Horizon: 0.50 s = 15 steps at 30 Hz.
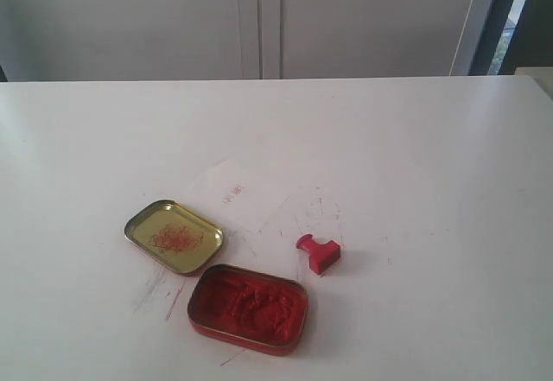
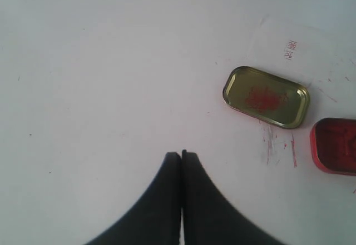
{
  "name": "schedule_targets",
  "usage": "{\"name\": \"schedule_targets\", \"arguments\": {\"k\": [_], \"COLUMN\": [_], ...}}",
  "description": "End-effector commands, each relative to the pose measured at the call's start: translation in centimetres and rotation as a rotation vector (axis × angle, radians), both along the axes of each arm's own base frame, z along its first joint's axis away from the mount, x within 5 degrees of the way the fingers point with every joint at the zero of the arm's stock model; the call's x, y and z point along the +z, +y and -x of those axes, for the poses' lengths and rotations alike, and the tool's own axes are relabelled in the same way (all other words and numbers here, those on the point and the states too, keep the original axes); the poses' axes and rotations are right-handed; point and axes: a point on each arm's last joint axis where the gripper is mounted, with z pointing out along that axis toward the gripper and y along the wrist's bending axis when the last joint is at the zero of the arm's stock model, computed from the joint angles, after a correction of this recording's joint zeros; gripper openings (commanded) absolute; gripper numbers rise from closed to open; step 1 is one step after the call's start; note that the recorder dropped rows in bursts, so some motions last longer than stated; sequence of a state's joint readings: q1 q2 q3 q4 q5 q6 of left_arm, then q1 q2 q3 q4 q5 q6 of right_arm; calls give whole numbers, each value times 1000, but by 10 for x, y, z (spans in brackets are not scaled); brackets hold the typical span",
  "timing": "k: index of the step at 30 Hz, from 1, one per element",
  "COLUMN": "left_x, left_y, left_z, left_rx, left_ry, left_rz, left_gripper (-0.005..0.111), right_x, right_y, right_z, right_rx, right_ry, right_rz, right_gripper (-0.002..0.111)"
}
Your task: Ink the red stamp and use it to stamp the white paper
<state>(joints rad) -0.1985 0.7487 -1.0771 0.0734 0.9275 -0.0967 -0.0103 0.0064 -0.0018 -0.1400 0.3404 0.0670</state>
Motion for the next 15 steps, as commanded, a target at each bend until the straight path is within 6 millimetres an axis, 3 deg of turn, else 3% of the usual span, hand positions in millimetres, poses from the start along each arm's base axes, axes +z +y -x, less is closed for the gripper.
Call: {"name": "schedule_targets", "arguments": {"k": [1,9,15], "left_x": [0,1,-20], "left_y": [1,6,10], "left_z": [5,17,24], "left_rx": [1,20,79], "left_ry": [-11,-71,-132], "left_rz": [3,8,42], "left_gripper": [0,0,0], "right_x": [0,0,0], "right_y": [0,0,0], "right_z": [0,0,0], "right_rx": [3,3,3], "right_ry": [-10,-10,-10], "right_rz": [10,10,10], "right_gripper": [0,0,0]}}
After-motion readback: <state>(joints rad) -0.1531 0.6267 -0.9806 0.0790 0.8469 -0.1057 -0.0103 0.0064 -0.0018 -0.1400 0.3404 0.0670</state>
